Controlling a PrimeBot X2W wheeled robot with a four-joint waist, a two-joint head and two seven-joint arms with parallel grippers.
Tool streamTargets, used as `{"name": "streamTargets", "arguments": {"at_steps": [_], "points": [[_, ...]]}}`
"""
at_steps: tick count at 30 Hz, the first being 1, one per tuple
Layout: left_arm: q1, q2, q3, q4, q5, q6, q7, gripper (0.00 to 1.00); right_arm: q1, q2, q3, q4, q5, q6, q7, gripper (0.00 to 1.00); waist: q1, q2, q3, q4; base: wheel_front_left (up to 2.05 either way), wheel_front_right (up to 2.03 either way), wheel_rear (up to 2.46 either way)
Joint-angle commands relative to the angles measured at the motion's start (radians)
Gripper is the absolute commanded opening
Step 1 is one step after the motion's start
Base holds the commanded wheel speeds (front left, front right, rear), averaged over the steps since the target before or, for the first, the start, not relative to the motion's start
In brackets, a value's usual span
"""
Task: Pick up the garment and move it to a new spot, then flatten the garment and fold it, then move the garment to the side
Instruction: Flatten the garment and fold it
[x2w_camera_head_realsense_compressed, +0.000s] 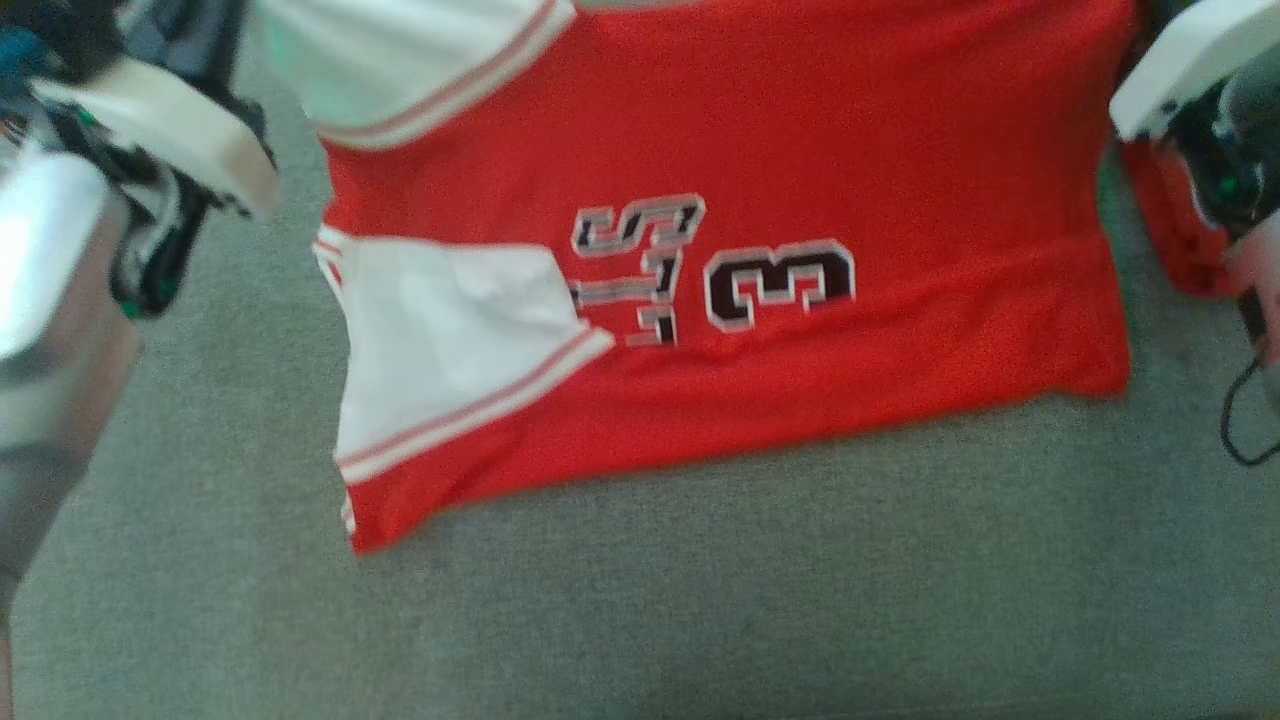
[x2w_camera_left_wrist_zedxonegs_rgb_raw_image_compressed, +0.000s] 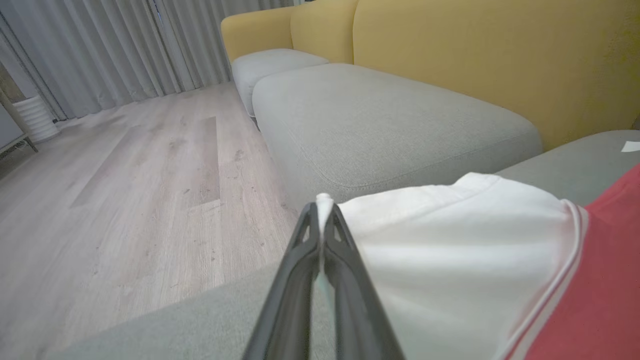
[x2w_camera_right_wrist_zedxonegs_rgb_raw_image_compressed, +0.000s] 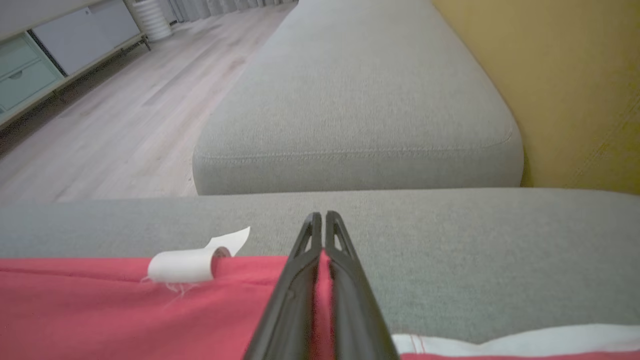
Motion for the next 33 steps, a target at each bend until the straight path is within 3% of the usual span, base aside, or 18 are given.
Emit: {"name": "streamTargets", "arguments": {"at_steps": [1,9,19,23,33], "points": [[-0.077,0.045,0.054,0.008,0.008,0.0,-0.018,0.0,-0.041,0.01,0.007,-0.022,0.008,0.004,-0.024,0.0,0.0,0.0,0.007,-0.009,0.0,0.0,0.0],[-0.181,-0.019,0.056,0.171,0.026,-0.031,-0.102,0.0,-0.135,0.044,0.02,0.051,0.004,0.004,-0.1,0.0,0.0,0.0,0.006,-0.008,0.0,0.0,0.0],[-0.083,-0.043,-0.043,0.204,0.003,-0.085,-0.099,0.0,-0.043,0.004,0.105,0.077,0.095,0.004,-0.076,0.0,0.0,0.0,-0.06,0.033,0.0,0.0,0.0],[-0.008,-0.011,-0.09,0.13,-0.057,-0.089,-0.039,0.0,0.023,-0.031,0.152,0.039,0.165,0.004,-0.02,0.0,0.0,0.0,-0.097,0.046,0.0,0.0,0.0],[0.157,0.141,-0.216,-0.145,-0.221,-0.089,0.159,0.0,0.153,-0.144,0.276,-0.054,0.29,0.004,0.155,0.0,0.0,0.0,-0.157,0.056,0.0,0.0,0.0]]}}
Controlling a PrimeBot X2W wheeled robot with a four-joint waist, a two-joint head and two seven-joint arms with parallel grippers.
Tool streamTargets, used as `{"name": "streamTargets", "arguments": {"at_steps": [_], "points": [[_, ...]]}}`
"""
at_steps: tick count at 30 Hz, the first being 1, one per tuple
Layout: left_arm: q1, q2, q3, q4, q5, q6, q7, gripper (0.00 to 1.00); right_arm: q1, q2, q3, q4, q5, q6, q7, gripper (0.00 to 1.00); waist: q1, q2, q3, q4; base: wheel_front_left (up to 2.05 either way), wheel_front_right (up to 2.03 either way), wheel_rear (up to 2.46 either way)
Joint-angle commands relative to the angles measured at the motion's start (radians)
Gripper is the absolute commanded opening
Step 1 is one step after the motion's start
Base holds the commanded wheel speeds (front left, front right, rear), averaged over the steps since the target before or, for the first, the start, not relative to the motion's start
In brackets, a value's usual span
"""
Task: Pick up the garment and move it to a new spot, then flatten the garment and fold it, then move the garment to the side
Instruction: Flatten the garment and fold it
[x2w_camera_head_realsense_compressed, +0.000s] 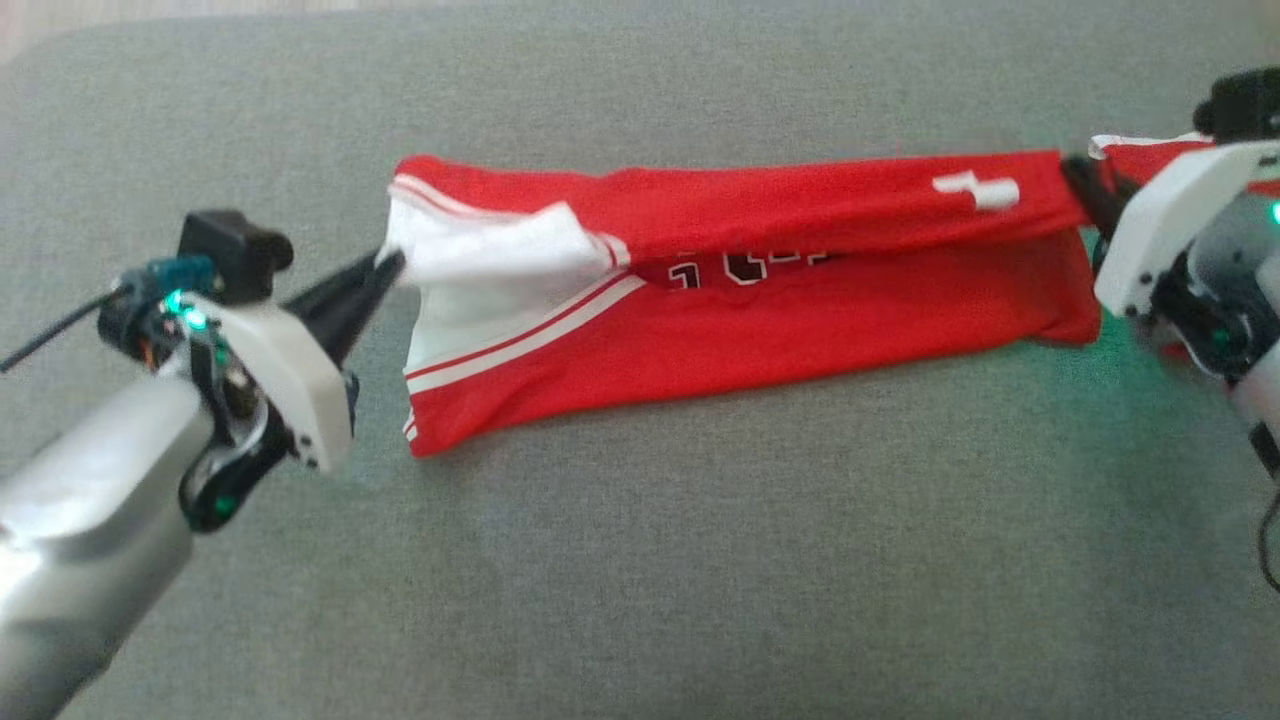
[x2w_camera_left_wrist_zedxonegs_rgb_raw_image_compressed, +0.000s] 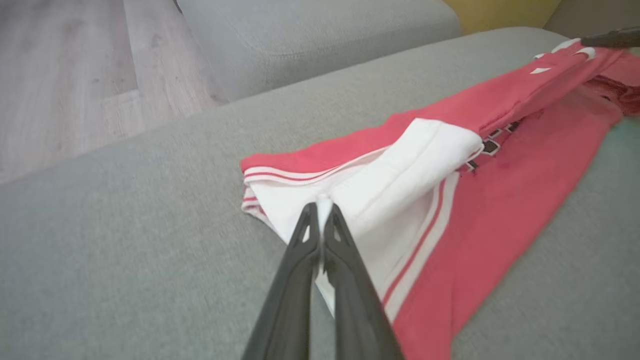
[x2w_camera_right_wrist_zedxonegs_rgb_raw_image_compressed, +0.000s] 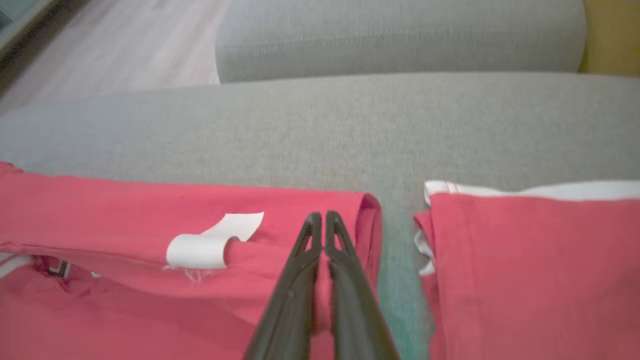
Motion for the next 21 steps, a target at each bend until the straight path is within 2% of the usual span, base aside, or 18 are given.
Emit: {"name": "streamTargets", "arguments": {"at_steps": [1,10,20,21], "points": [[-0.033,0.053,0.039,-0.025,-0.007,0.002,0.005,0.0,0.007,-0.027,0.006,-0.028,0.009,0.004,0.008,0.0,0.0002,-0.0001,-0.004,0.002,0.0,0.0,0.0],[0.03,0.113,-0.003,-0.133,-0.063,0.002,0.102,0.0,0.037,-0.099,0.104,-0.085,0.039,0.004,0.121,0.0,0.0002,-0.0001,-0.015,-0.004,0.0,0.0,0.0],[0.046,0.135,-0.029,-0.168,-0.102,0.003,0.189,0.0,0.049,-0.11,0.165,-0.113,0.076,0.004,0.167,0.0,0.0002,-0.0001,-0.02,-0.02,0.0,0.0,0.0],[0.05,0.135,-0.032,-0.17,-0.108,0.003,0.198,0.0,0.047,-0.109,0.166,-0.11,0.074,0.004,0.158,0.66,0.0002,-0.0001,-0.02,-0.022,0.0,0.0,0.0]]}}
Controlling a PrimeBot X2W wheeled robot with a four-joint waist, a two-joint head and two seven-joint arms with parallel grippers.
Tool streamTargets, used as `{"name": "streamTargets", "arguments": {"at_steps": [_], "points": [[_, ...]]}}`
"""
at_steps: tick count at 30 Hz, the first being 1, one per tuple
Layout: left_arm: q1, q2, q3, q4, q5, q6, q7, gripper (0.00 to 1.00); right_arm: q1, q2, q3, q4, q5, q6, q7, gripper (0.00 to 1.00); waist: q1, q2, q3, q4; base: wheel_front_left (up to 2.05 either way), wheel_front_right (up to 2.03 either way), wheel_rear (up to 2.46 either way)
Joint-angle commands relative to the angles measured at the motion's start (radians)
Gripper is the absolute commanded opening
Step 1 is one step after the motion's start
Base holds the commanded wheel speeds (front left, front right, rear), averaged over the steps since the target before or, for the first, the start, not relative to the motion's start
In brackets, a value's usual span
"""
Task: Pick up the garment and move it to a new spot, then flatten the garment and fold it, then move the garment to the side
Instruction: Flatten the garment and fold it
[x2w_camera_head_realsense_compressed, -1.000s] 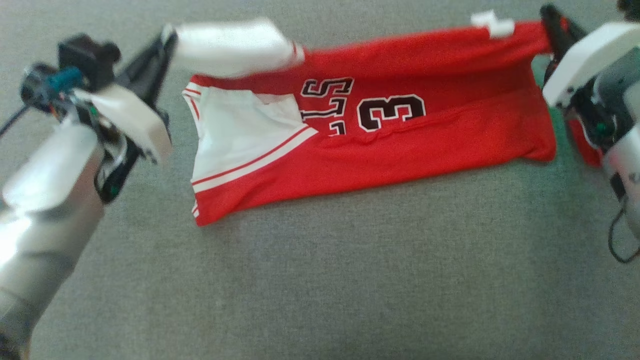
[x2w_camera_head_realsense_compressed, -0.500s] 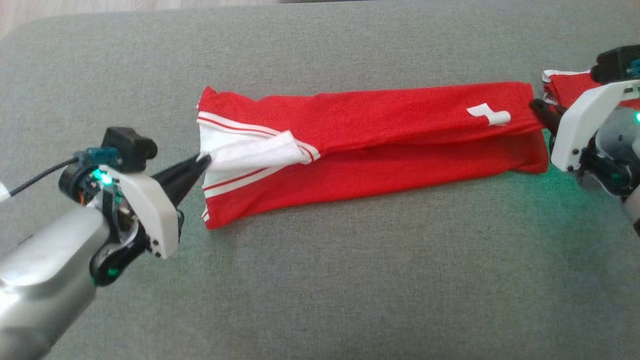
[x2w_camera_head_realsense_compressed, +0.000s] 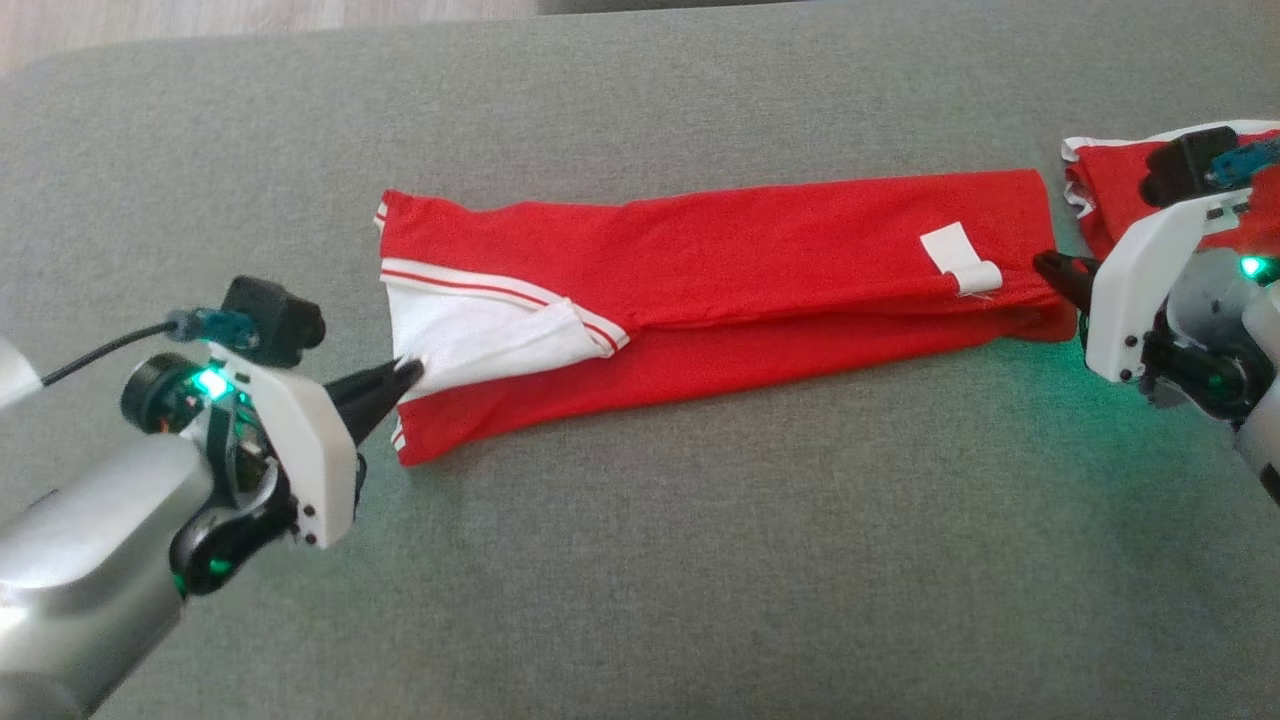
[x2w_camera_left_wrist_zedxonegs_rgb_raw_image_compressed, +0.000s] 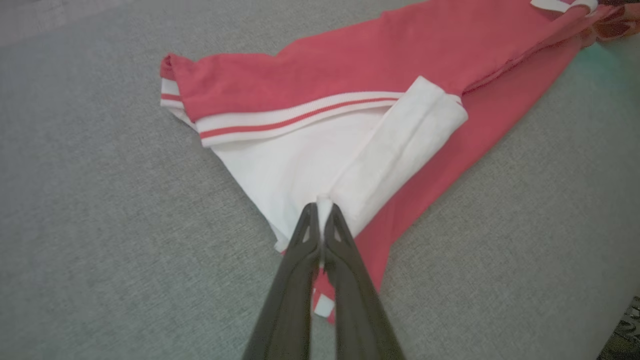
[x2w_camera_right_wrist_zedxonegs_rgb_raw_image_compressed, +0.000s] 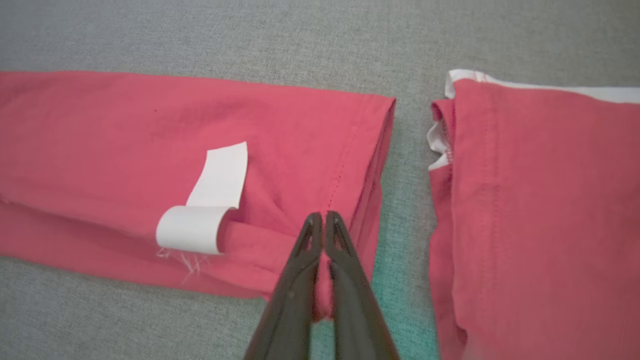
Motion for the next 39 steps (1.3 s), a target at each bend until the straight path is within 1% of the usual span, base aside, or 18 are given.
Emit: {"name": "streamTargets", "arguments": {"at_steps": [1,2,3,4,7,11,14,17,19,23,26,29,32,36,39], "points": [[-0.015,0.048,0.031,-0.022,-0.014,0.003,0.015,0.0,0.01,-0.024,0.003,-0.011,0.009,0.004,-0.012,1.0,0.0,-0.0001,-0.001,-0.004,0.0,0.0,0.0],[-0.012,0.048,0.029,-0.025,-0.02,0.003,0.022,0.33,0.011,-0.02,0.006,-0.006,0.014,0.004,-0.008,1.0,0.0,-0.0001,-0.002,-0.006,0.0,0.0,0.0],[-0.009,0.048,0.029,-0.029,-0.023,0.005,0.023,0.79,0.011,-0.017,0.01,-0.004,0.016,0.004,-0.005,1.0,0.0,-0.0001,-0.003,-0.008,0.0,0.0,0.0],[-0.008,0.048,0.033,-0.03,-0.027,0.011,0.019,1.0,0.008,-0.017,0.012,-0.001,0.017,0.004,-0.005,1.0,0.0,-0.0001,-0.005,-0.009,0.0,0.0,0.0],[-0.011,0.044,0.057,-0.034,-0.025,0.031,-0.023,1.0,-0.008,-0.017,0.002,0.014,0.018,0.004,-0.029,1.0,0.0,-0.0001,-0.013,-0.015,0.0,0.0,0.0],[-0.023,0.018,0.13,-0.019,-0.013,0.092,-0.167,1.0,-0.038,-0.009,-0.034,0.025,0.028,0.004,-0.093,1.0,0.0,-0.0001,-0.027,-0.021,0.0,0.0,0.0],[-0.024,-0.015,0.192,-0.002,-0.005,0.138,-0.305,1.0,-0.065,0.011,-0.071,0.018,0.026,0.004,-0.189,1.0,0.0,-0.0001,-0.041,-0.027,0.0,0.0,0.0],[-0.019,-0.045,0.246,0.015,0.009,0.178,-0.441,1.0,-0.085,0.039,-0.104,-0.002,0.004,0.004,-0.319,1.0,0.0,-0.0001,-0.055,-0.033,0.0,0.0,0.0],[-0.008,-0.069,0.286,0.02,0.01,0.203,-0.501,1.0,-0.089,0.062,-0.131,-0.011,-0.011,0.004,-0.412,1.0,0.0,-0.0001,-0.065,-0.037,0.0,0.0,0.0],[0.037,-0.12,0.388,0.007,0.045,0.247,-0.535,1.0,-0.076,0.119,-0.186,-0.018,-0.051,0.004,-0.584,1.0,0.0,-0.0001,-0.079,-0.042,0.0,0.0,0.0],[0.113,-0.182,0.536,-0.039,0.128,0.269,-0.536,1.0,-0.048,0.166,-0.238,-0.016,-0.093,0.004,-0.664,1.0,0.0,-0.0001,-0.085,-0.047,0.0,0.0,0.0],[0.225,-0.257,0.668,-0.078,0.227,0.256,-0.536,1.0,0.005,0.223,-0.309,-0.026,-0.163,0.004,-0.687,1.0,0.0,-0.0001,-0.092,-0.053,0.0,0.0,0.0],[0.332,-0.338,0.767,-0.096,0.325,0.228,-0.536,1.0,0.096,0.29,-0.459,-0.094,-0.262,0.004,-0.689,1.0,0.0,-0.0001,-0.1,-0.058,0.0,0.0,0.0],[0.449,-0.44,0.857,-0.08,0.441,0.165,-0.536,1.0,0.28,0.4,-0.617,-0.188,-0.432,0.004,-0.689,1.0,0.0,-0.0001,-0.109,-0.061,0.0,0.0,0.0],[0.509,-0.507,0.914,-0.063,0.519,0.117,-0.536,1.0,0.393,0.47,-0.694,-0.234,-0.536,0.004,-0.689,1.0,0.0,-0.0001,-0.115,-0.061,0.0,0.0,0.0]]}}
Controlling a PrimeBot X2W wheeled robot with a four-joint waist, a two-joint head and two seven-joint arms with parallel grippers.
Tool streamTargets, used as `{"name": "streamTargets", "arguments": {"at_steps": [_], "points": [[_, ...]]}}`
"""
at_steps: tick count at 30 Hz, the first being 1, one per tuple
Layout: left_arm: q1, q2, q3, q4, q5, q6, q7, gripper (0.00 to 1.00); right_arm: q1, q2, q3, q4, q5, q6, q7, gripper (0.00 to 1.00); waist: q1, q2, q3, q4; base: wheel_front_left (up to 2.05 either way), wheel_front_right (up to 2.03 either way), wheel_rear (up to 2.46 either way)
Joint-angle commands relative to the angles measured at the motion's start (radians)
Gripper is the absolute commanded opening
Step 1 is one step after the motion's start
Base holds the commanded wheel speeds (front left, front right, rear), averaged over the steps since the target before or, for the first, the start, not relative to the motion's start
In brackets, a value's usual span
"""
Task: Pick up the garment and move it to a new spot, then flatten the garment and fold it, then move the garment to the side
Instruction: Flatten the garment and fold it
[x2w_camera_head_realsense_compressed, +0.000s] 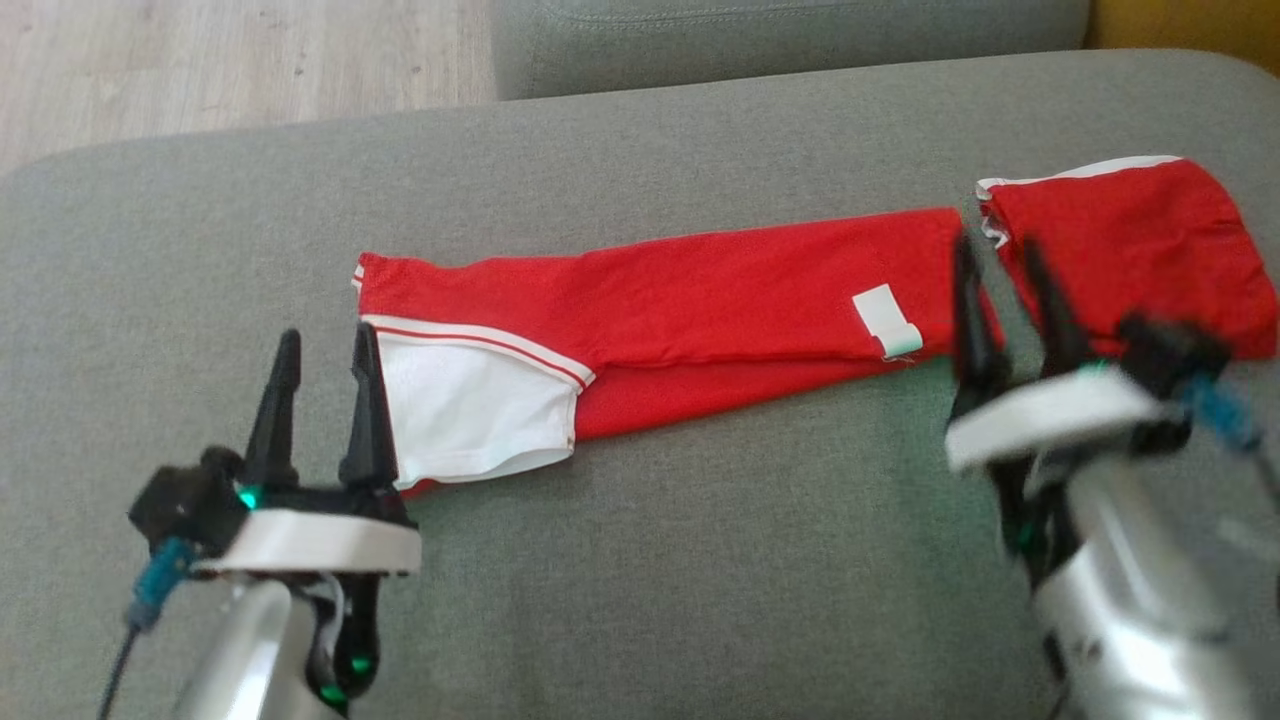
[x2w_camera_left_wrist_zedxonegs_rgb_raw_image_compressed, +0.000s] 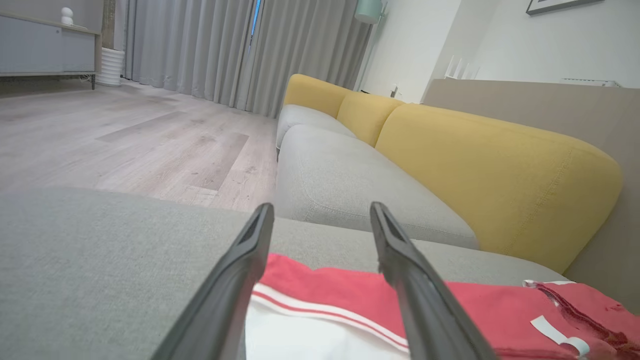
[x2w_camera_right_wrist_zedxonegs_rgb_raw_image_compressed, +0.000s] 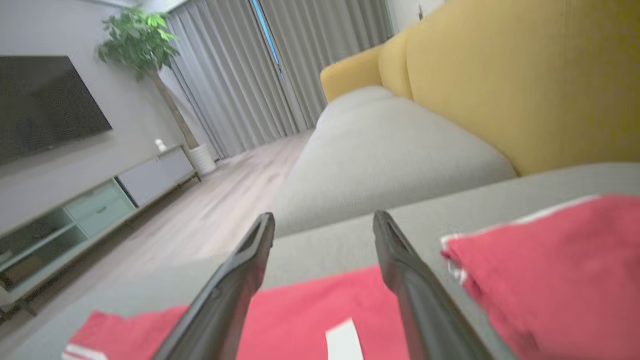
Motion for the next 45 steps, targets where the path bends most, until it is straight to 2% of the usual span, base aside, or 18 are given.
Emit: {"name": "streamTargets", "arguments": {"at_steps": [1,4,7,16,28,35,41,42,43,45], "points": [[-0.022,-0.001,0.062,-0.027,0.03,-0.013,-0.005,1.0,-0.007,0.016,0.0,-0.049,-0.031,0.004,-0.011,1.0,0.0001,-0.0001,-0.001,0.0,0.0,0.0,0.0],[0.016,-0.057,0.125,-0.017,0.091,-0.047,-0.005,1.0,0.058,0.05,-0.03,-0.071,-0.079,0.004,-0.011,1.0,0.0001,-0.0001,-0.004,0.0,0.0,0.0,0.0],[0.032,-0.09,0.17,-0.012,0.137,-0.075,-0.005,1.0,0.09,0.064,-0.034,-0.083,-0.11,0.004,-0.011,1.0,0.0001,-0.0001,-0.003,0.001,0.0,0.0,0.0],[-0.003,-0.125,0.219,0.0,0.208,-0.11,-0.005,1.0,0.065,0.074,-0.065,-0.064,-0.165,0.004,-0.011,1.0,0.0001,-0.0001,0.026,0.012,0.0,0.0,0.0],[-0.044,-0.134,0.173,0.01,0.212,-0.114,-0.005,1.0,-0.111,0.074,-0.308,0.236,-0.221,0.004,0.079,1.0,0.0001,-0.0001,0.098,0.052,0.0,0.0,0.0],[-0.061,-0.133,0.155,0.009,0.206,-0.114,-0.005,1.0,-0.171,0.075,-0.35,0.397,-0.244,0.004,0.108,1.0,0.0001,-0.0001,0.126,0.069,0.0,0.0,0.0],[-0.072,-0.126,0.157,0.01,0.201,-0.114,-0.005,1.0,-0.209,0.076,-0.311,0.508,-0.229,0.004,0.12,1.0,0.0001,-0.0001,0.137,0.073,0.0,0.0,0.0],[-0.074,-0.124,0.157,0.011,0.2,-0.114,-0.005,1.0,-0.214,0.076,-0.302,0.519,-0.221,0.004,0.117,0.41,0.0001,-0.0001,0.137,0.072,0.0,0.0,0.0],[-0.075,-0.123,0.159,0.012,0.199,-0.114,-0.005,1.0,-0.219,0.076,-0.294,0.529,-0.215,0.004,0.113,0.0,0.0001,-0.0001,0.137,0.071,0.0,0.0,0.0],[-0.075,-0.122,0.163,0.013,0.198,-0.114,-0.005,1.0,-0.227,0.077,-0.281,0.543,-0.208,0.004,0.102,0.0,0.0001,-0.0001,0.135,0.068,0.0,0.0,0.0]]}}
